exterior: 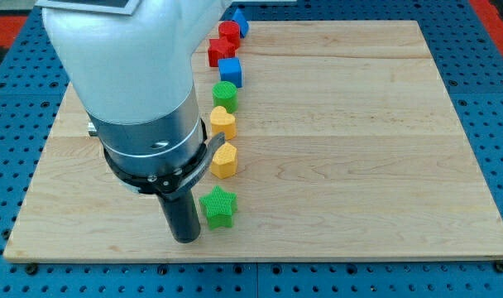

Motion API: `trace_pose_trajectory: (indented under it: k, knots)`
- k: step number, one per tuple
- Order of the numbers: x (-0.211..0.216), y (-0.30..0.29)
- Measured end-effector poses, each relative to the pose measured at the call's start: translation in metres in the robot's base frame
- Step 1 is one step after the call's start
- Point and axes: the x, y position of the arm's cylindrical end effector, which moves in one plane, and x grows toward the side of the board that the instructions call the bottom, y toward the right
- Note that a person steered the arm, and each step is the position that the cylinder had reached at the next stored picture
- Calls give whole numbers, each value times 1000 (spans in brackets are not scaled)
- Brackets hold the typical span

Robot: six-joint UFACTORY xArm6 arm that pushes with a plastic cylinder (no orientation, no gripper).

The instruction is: Move green circle diagonally to the green star

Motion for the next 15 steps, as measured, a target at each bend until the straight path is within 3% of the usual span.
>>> trace_pose_trajectory:
  k: [3,5,7,10,11,13,14,15]
  knots:
    - [0,-14]
    - [-78,-53]
    - [-177,-53]
    - [-203,-15]
    - [-216,23]
    - [-221,185]
    - [-235,139]
    - [-253,160]
